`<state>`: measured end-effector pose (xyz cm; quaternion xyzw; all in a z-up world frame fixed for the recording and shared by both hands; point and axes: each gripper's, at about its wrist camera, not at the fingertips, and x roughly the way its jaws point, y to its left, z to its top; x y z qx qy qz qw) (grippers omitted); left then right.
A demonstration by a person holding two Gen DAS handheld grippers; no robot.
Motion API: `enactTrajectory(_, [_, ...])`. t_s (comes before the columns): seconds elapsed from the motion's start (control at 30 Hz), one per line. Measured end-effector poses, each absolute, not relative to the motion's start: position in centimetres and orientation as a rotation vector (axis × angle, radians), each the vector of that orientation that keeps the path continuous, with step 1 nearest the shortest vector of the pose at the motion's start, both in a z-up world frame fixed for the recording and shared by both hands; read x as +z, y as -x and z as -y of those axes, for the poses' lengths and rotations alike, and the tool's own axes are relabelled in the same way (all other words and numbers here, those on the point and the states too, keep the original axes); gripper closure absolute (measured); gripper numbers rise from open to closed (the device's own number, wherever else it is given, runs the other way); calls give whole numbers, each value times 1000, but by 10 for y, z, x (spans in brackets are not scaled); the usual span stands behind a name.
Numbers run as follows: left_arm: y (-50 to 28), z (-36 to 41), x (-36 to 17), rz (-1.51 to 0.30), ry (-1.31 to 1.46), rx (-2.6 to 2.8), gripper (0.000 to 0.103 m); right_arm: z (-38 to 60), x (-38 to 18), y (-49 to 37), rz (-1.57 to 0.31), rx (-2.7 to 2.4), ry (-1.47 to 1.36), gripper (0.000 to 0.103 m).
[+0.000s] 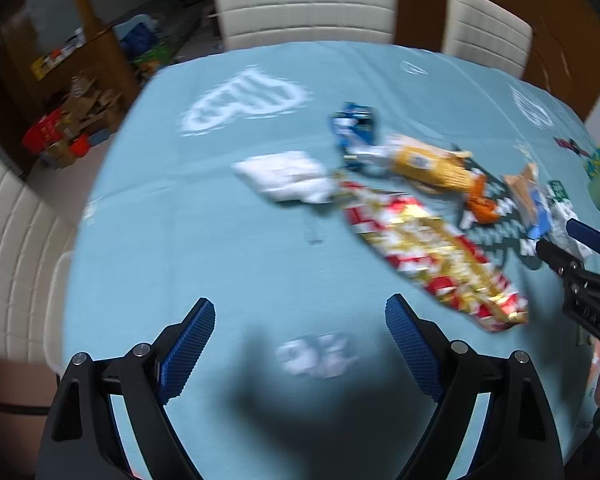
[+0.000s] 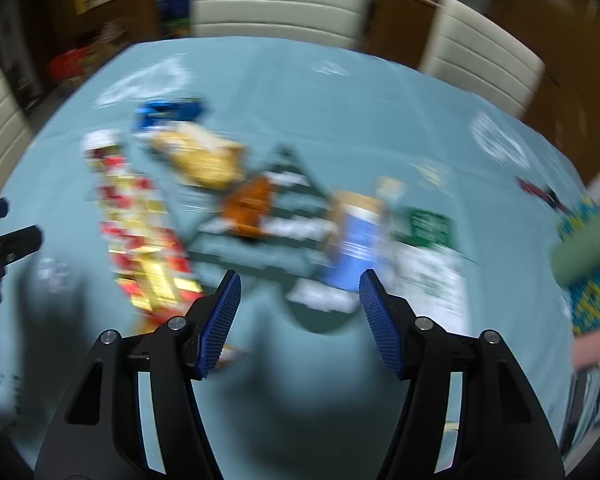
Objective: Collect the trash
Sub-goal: 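Move both tools back over the table, then grasp the white-green milk carton with the right tool while the left tool grasps the red-gold wrapper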
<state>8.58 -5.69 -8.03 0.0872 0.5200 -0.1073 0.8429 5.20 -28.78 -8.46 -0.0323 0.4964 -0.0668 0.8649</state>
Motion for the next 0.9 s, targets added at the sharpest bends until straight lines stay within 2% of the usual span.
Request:
enactTrajectory(0.37, [-92,138,-98,-1157,-207,-295,18,360,-103,-45,-1075,-177,22,34])
enactTrajectory(0.5, [-98,158,-105,-1181,-187,-285,18,365,-111,-44,-1082,-170,-1,28])
enactTrajectory(0.67, [-105,173,-118,-1203,-229,-226,18,365,-122,-43,-1107,-148,-20,29])
enactTrajectory(0.9, [-97,157,-125,-1221,-202,-225,19,366,-125,-39,-1105,-125,-95,38])
